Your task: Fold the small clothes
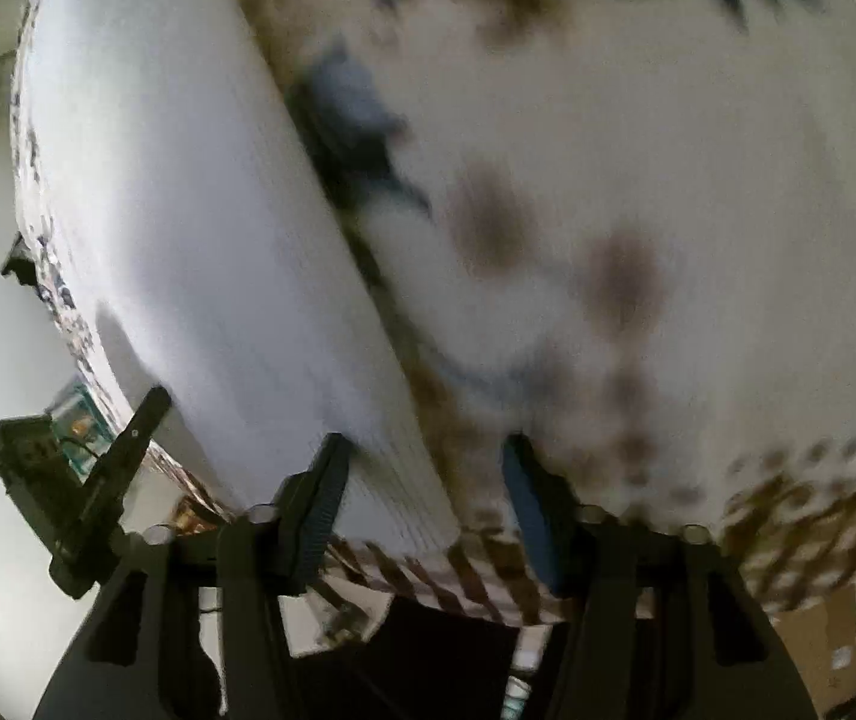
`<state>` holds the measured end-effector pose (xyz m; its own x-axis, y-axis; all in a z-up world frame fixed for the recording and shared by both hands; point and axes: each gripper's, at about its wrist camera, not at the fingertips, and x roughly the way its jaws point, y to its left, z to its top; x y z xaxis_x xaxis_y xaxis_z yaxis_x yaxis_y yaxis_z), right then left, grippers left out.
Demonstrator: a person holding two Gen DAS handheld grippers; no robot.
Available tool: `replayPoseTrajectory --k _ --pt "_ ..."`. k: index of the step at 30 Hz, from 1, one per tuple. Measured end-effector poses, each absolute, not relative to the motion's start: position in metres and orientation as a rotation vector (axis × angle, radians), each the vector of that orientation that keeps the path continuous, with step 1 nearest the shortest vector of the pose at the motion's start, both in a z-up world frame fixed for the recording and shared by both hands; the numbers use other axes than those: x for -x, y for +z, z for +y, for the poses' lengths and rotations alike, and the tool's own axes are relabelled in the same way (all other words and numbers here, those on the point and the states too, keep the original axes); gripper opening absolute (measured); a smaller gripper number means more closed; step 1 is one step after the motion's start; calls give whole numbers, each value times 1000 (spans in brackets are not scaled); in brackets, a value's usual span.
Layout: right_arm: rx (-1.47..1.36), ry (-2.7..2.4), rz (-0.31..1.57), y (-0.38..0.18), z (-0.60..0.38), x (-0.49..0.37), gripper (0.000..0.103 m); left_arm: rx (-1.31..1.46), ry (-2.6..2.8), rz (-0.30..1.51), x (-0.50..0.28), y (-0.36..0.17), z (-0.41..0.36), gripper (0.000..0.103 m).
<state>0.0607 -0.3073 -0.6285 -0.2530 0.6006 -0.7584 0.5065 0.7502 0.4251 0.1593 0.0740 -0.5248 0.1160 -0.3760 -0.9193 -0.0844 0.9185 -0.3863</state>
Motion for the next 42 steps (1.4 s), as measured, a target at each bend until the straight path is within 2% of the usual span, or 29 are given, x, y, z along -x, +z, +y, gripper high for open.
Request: replayPoseTrajectory --k 4,8,10,11,12,13,14,18,25,26,27,28,30,33,42 --pt "-795 137 1849 -614 -290 -43 4 358 -186 1451 -152 -523 91 4" --pt "-730 135 1873 -619 -278 -40 5 533 -215 1522 -148 -542 108 9" --pt "-811 146 1877 -621 -286 -45 14 576 -220 1510 -144 -539 114 28" --pt "-843 151 1874 -621 -290 -44 25 593 -232 1498 -141 -538 118 38" --pt "-881 158 1858 -621 -295 -44 42 613 -235 1497 -137 -541 120 60" --pt "-909 166 1842 -622 -298 -40 50 629 -242 1499 -132 -543 120 70" --pt "-936 181 1835 -623 -300 -38 54 644 -251 1507 -128 -549 120 70" --pt "-1033 264 1869 -643 -298 -30 54 692 -266 1573 -113 -580 114 70" --pt "-1153 301 1865 -666 -276 -23 54 727 -289 1560 -110 -576 95 68" --pt "-1155 298 1852 -666 -273 -23 54 710 -281 1560 -108 -576 92 66" --pt "-1145 298 1845 -663 -269 -22 51 699 -281 1560 -107 -575 90 52" --pt "-1129 297 1844 -662 -265 -21 47 677 -273 1563 -106 -574 87 21" --pt "-1121 301 1830 -657 -259 -21 20 691 -268 1563 -104 -572 87 16" --pt "-1112 301 1797 -642 -248 -22 15 682 -257 1540 -100 -559 90 9" --pt "-1083 368 1606 -548 -253 -52 13 532 -307 1332 -138 -459 82 9"
